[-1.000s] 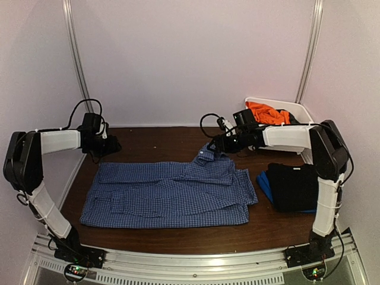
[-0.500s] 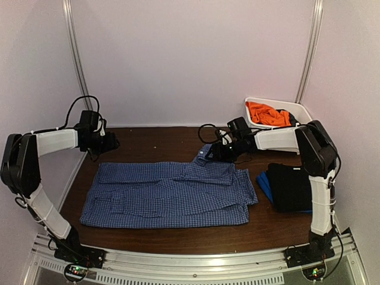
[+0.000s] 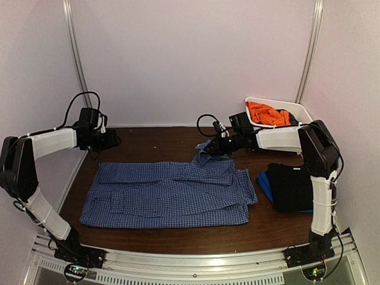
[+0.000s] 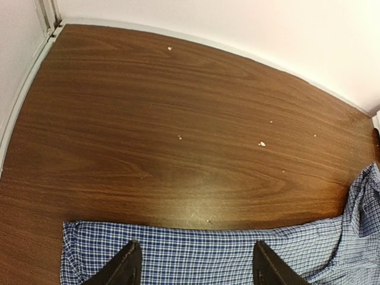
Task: Fold and stack the mixed laundry pile
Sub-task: Adjust the 1/3-folded shirt at the center of the board.
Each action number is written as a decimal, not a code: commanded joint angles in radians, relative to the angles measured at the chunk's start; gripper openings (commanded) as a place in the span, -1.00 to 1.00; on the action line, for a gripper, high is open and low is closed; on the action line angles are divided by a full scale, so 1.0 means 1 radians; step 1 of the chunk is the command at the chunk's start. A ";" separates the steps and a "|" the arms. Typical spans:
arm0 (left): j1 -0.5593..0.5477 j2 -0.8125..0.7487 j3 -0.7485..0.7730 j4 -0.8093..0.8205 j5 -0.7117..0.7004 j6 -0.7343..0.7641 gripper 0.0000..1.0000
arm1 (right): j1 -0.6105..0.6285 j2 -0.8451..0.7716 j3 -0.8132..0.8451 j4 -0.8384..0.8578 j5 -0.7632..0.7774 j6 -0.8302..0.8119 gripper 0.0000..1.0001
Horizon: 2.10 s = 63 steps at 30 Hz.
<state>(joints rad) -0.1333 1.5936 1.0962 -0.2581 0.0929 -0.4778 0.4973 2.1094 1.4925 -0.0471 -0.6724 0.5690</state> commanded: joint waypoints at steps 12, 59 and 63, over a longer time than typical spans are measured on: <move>-0.315 -0.259 -0.166 0.302 0.007 0.227 0.34 | 0.044 -0.261 -0.172 0.416 -0.159 0.231 -1.00; -0.827 0.006 0.017 0.388 -0.202 0.406 0.05 | 0.089 -0.359 -0.265 0.418 -0.181 0.235 -0.97; -0.839 0.047 0.054 0.373 -0.302 0.415 0.15 | 0.090 -0.363 -0.260 0.418 -0.188 0.238 -0.96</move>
<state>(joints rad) -0.9634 1.6146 1.1290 0.0772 -0.1345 -0.0990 0.5785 1.7699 1.2324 0.3370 -0.8497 0.7982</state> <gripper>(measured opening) 0.569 0.019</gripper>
